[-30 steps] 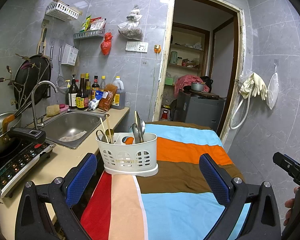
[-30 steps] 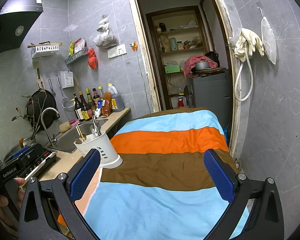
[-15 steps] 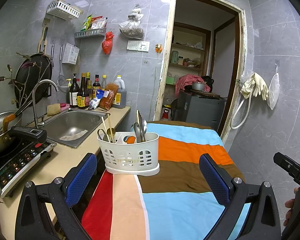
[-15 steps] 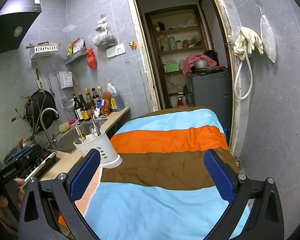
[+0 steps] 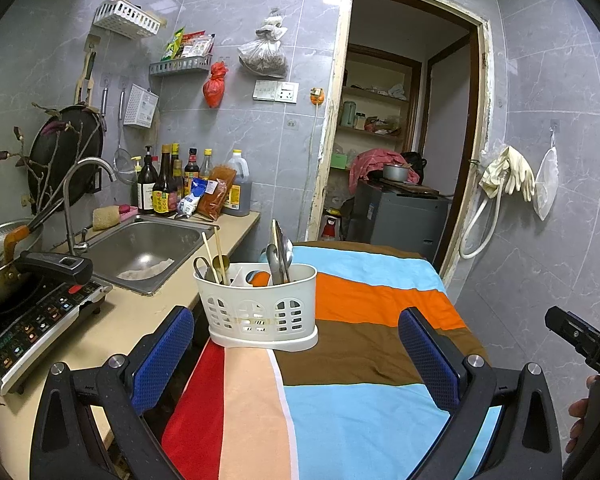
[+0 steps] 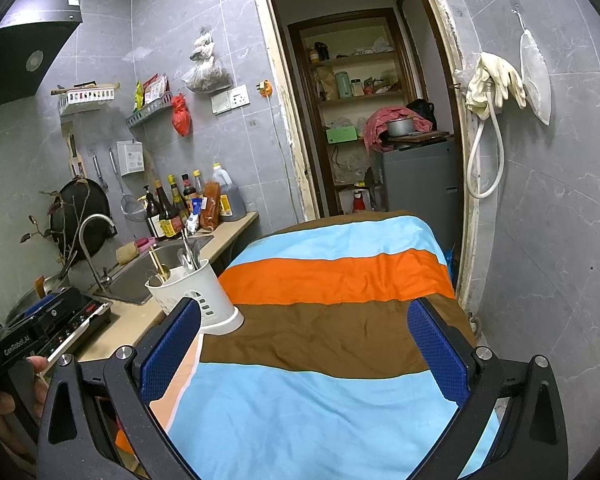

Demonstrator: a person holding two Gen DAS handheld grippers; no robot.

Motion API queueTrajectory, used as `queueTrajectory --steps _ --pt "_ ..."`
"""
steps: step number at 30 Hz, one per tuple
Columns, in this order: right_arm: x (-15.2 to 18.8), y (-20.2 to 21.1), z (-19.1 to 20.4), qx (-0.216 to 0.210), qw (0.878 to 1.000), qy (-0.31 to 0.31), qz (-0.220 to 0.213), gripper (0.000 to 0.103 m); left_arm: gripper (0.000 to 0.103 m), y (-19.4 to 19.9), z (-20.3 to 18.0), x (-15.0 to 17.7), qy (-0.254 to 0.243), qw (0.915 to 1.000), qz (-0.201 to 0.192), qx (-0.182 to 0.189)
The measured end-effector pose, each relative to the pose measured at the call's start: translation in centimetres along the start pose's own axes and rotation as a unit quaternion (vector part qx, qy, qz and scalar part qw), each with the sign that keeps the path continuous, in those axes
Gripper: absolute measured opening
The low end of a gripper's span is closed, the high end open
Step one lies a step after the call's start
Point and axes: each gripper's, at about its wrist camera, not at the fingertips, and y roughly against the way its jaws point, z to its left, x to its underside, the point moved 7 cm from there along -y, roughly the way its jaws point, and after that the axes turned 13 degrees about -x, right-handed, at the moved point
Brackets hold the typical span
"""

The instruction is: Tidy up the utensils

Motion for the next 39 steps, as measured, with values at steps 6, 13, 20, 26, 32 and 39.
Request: queueTrajectory --steps 6,13,20,26,32,39 --pt "0.5 0.1 0.1 -0.004 1.000 0.001 0.004 0.101 0.103 -0.3 0.2 0.3 -0.001 1.0000 0.001 0.006" --pt "0.5 0.3 -0.1 -0.002 1.000 0.000 0.004 0.101 0.103 -0.3 0.2 0.2 0.001 1.0000 0.001 0.006" --pt "0.6 0.3 -0.2 -0.003 1.000 0.000 0.005 0.101 0.103 -0.4 0.2 0.2 -0.001 1.0000 0.002 0.007" --pt "0.6 0.4 0.0 -0.003 1.000 0.000 0.006 0.101 0.103 -0.6 0.6 0.5 0.005 1.0000 0.007 0.002" --pt "0.8 0.3 0.0 -0.003 1.000 0.000 0.011 0.101 0.103 -0.7 1.3 0.8 0.005 0.9999 0.002 -0.013" --pt "1.2 0.5 0.1 -0.003 1.000 0.001 0.015 0.101 0.103 -0.6 1.2 0.9 0.005 0.9999 0.006 -0.014"
